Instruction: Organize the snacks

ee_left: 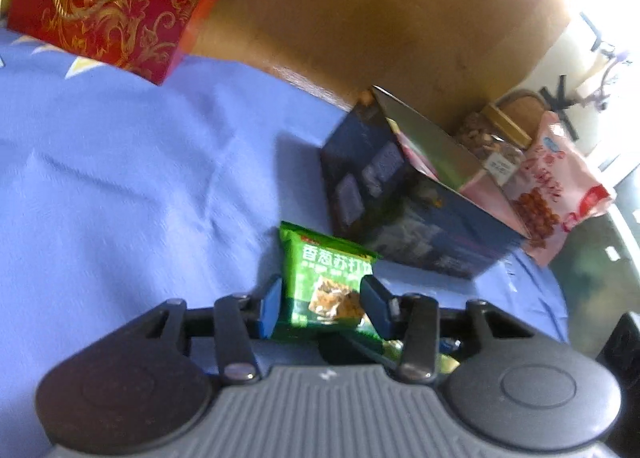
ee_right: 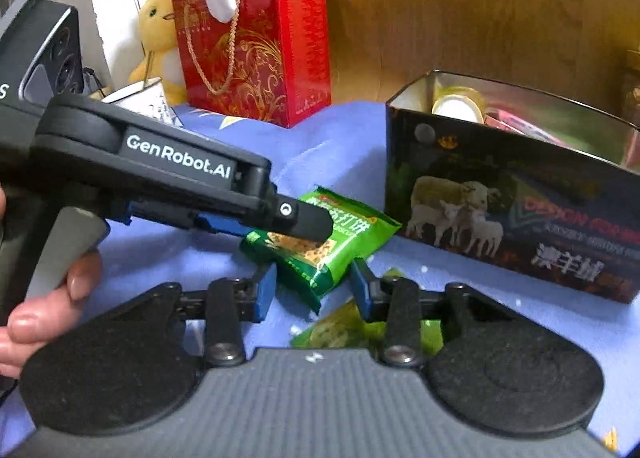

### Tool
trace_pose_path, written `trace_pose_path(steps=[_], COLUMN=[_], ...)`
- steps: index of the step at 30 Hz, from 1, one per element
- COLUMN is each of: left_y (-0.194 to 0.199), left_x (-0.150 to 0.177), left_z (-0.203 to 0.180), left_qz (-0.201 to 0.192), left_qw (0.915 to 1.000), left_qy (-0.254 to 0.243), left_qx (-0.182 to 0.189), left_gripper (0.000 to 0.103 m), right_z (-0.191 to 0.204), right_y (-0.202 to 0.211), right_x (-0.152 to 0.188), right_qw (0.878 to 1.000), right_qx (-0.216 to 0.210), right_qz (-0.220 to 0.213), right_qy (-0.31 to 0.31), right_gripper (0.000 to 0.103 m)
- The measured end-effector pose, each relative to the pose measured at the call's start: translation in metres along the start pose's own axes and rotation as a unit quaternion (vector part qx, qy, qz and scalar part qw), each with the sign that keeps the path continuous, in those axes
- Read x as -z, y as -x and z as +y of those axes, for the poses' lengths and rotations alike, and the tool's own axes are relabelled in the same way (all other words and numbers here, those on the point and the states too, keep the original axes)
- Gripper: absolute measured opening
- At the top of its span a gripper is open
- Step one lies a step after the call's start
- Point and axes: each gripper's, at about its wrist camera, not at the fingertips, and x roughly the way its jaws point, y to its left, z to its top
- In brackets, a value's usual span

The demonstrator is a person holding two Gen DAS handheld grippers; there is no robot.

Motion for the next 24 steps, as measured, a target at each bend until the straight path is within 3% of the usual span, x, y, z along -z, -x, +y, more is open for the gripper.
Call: trace_pose_path(steps=[6, 11, 18, 21, 24], left_y=[0.022, -0.003, -0.068, -0.055, -0.024], left_x=[-0.011, -0.047, -0.063, -0.052, -0.038], left_z=[-0.044, -0.088, -0.121, -0.118, -0.103], left_qz=[-0.046, -0.067, -0.051, -0.057, -0.069], left_qw=[0.997, 0.9931, 0.9952, 0.994, 0.9911], left_qy=[-0.034, -0.053, -0.056, -0.065, -0.078], left_qx=[0.052, 0.081, 0.062, 0.067, 0.083], left_gripper=[0.042, 0.042, 0.047, 0.052, 0.052], right_z=[-0.001, -0.023, -0.083, -0.101, -0.122], right_y=[0.059, 0.08, 0.066, 0.078, 0.103], right_x=[0.012, -0.01, -0.032, -0.022, -0.001], right_qw=[0.996, 0.985, 0.977, 0.971, 0.97], right_qx=[0.022, 0.079, 0.135, 0.164, 0.122], right_qz=[-0.081, -0.152, -0.163, -0.165, -0.17], right_qy=[0.015, 0.017, -0.023, -0.054, -0.125], right_gripper=[0.042, 0.041, 0.043, 0.043, 0.043])
